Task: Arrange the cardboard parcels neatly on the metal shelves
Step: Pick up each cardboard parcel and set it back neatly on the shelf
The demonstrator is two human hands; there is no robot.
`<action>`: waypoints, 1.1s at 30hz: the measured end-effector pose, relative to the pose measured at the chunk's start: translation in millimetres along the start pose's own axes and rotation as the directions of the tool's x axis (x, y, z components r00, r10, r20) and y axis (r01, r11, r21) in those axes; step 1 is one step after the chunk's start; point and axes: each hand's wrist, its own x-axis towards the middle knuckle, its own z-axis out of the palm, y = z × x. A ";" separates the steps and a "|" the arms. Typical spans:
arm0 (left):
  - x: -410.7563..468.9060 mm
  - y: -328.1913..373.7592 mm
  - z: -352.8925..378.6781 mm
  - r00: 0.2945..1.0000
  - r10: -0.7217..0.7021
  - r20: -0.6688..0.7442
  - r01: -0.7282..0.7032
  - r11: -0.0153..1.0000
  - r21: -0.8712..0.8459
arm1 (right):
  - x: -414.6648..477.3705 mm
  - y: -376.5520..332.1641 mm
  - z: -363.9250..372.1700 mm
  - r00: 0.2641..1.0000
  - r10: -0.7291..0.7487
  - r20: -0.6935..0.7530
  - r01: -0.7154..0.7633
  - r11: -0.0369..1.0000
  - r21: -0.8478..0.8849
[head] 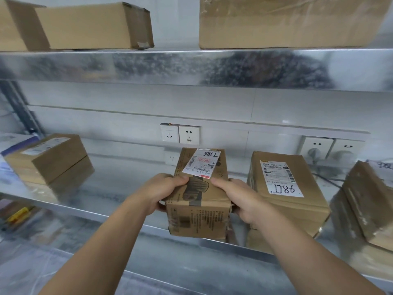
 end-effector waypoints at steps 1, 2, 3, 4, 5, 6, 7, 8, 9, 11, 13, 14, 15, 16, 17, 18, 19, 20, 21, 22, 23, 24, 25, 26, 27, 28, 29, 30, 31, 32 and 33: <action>1.4 0.8 0.7 1.000 0.002 0.002 -0.002 1.000 0.008 | 1.6 -0.4 -0.4 1.000 -0.007 -0.002 0.007 1.000 -0.023; 3.1 0.3 1.4 1.000 0.003 0.001 -0.003 1.000 0.010 | 4.2 0.3 -0.7 1.000 -0.012 -0.005 0.012 0.999 -0.032; 4.3 -0.5 2.0 1.000 0.004 -0.003 -0.004 1.000 0.010 | 5.8 0.7 -0.2 1.000 -0.017 -0.005 0.016 0.999 -0.040; 6.1 -1.9 2.6 1.000 0.005 -0.006 -0.005 1.000 0.006 | 8.2 1.2 0.6 1.000 -0.023 -0.005 0.023 0.999 -0.042; 8.0 -3.4 3.2 1.000 0.005 -0.008 -0.005 1.000 0.002 | 10.1 1.6 1.9 0.999 -0.032 -0.010 0.031 0.998 -0.047; 10.3 -5.2 3.5 1.000 0.006 -0.008 -0.006 1.000 -0.003 | 12.3 2.8 3.2 0.999 -0.041 -0.015 0.040 0.998 -0.052; 12.2 -6.6 4.2 1.000 0.009 -0.009 -0.009 1.000 -0.005 | 14.0 3.5 4.7 0.999 -0.049 -0.018 0.048 0.997 -0.057; 13.2 -7.2 5.1 1.000 0.012 -0.009 -0.012 1.000 -0.002 | 15.2 4.2 5.5 0.998 -0.057 -0.017 0.056 0.997 -0.059; 13.2 -6.7 6.2 1.000 0.014 -0.011 -0.014 1.000 0.002 | 15.1 4.3 6.2 0.998 -0.061 -0.015 0.060 0.996 -0.060; 12.1 -5.5 8.1 1.000 0.016 -0.021 -0.016 1.000 0.007 | 16.0 4.7 7.2 0.998 -0.053 -0.015 0.052 0.997 -0.054; 7.7 -4.1 8.1 1.000 0.009 -0.019 -0.009 1.000 0.007 | 15.0 4.2 6.3 0.999 -0.045 -0.011 0.045 0.998 -0.047; 5.4 -3.8 7.4 1.000 0.005 -0.013 -0.005 1.000 0.006 | 13.7 3.7 5.0 0.999 -0.039 -0.002 0.039 0.998 -0.047; 3.1 -3.8 6.7 1.000 0.008 -0.009 -0.008 1.000 0.001 | 9.9 2.4 3.3 0.999 -0.038 0.011 0.038 0.998 -0.045; 1.5 -3.3 5.2 1.000 0.025 -0.009 -0.025 1.000 -0.015 | 6.0 -0.4 1.5 0.999 -0.045 0.025 0.046 0.998 -0.042; 0.6 -3.7 3.2 0.998 0.054 -0.019 -0.055 0.998 -0.039 | 3.4 -2.7 0.0 0.998 -0.064 0.029 0.065 0.997 -0.032; -0.7 -2.6 1.1 0.995 0.097 -0.036 -0.099 0.993 -0.071 | 0.9 -5.4 -1.8 0.996 -0.092 0.018 0.092 0.996 -0.020; -1.5 -1.7 -1.1 0.988 0.145 -0.059 -0.150 0.983 -0.102 | -1.2 -8.5 -3.0 0.993 -0.122 0.001 0.122 0.993 0.000; -3.7 0.6 -2.8 0.978 0.192 -0.079 -0.201 0.971 -0.132 | -3.5 -12.6 -4.6 0.990 -0.138 -0.018 0.139 0.990 0.030; -5.9 2.4 -4.7 0.969 0.228 -0.094 -0.240 0.959 -0.153 | -5.2 -16.3 -5.7 0.990 -0.139 -0.031 0.142 0.986 0.087; -8.8 5.0 -6.1 0.962 0.256 -0.097 -0.270 0.947 -0.173 | -7.8 -20.6 -7.2 0.990 -0.136 -0.036 0.141 0.977 0.159; -10.4 7.1 -7.3 0.958 0.274 -0.085 -0.285 0.938 -0.196 | -11.3 -25.7 -9.5 0.989 -0.142 -0.036 0.146 0.963 0.227; -12.8 9.5 -7.8 0.958 0.277 -0.067 -0.285 0.933 -0.219 | -15.6 -30.8 -12.3 0.988 -0.147 -0.039 0.152 0.947 0.281; -14.6 11.3 -8.7 0.963 0.265 -0.045 -0.268 0.930 -0.250 | -19.7 -35.6 -14.6 0.988 -0.149 -0.049 0.157 0.934 0.320; -16.7 13.8 -9.7 0.969 0.245 -0.026 -0.242 0.925 -0.294 | -24.2 -40.6 -17.3 0.987 -0.149 -0.064 0.162 0.928 0.336; -18.1 16.0 -11.1 0.974 0.225 -0.016 -0.217 0.917 -0.336 | -26.6 -44.5 -19.6 0.986 -0.144 -0.078 0.162 0.926 0.342; -20.7 19.5 -12.7 0.979 0.204 -0.009 -0.192 0.907 -0.374 | -28.9 -48.4 -21.7 0.987 -0.137 -0.084 0.157 0.928 0.339; -22.3 21.7 -15.2 0.983 0.181 -0.002 -0.167 0.901 -0.402 | -31.2 -51.9 -22.7 0.988 -0.132 -0.083 0.152 0.932 0.329; -23.8 24.5 -17.6 0.987 0.159 0.017 -0.138 0.898 -0.418 | -33.1 -55.4 -23.5 0.988 -0.129 -0.079 0.147 0.940 0.308; -23.6 25.9 -20.5 0.989 0.140 0.045 -0.109 0.899 -0.424 | -34.4 -58.4 -23.3 0.990 -0.121 -0.077 0.138 0.951 0.276; -23.4 28.1 -22.0 0.990 0.122 0.077 -0.078 0.901 -0.426 | -35.3 -61.0 -23.1 0.991 -0.112 -0.077 0.127 0.963 0.237; -22.5 29.9 -23.3 0.989 0.106 0.102 -0.053 0.903 -0.427 | -35.1 -63.0 -22.7 0.992 -0.096 -0.076 0.109 0.974 0.200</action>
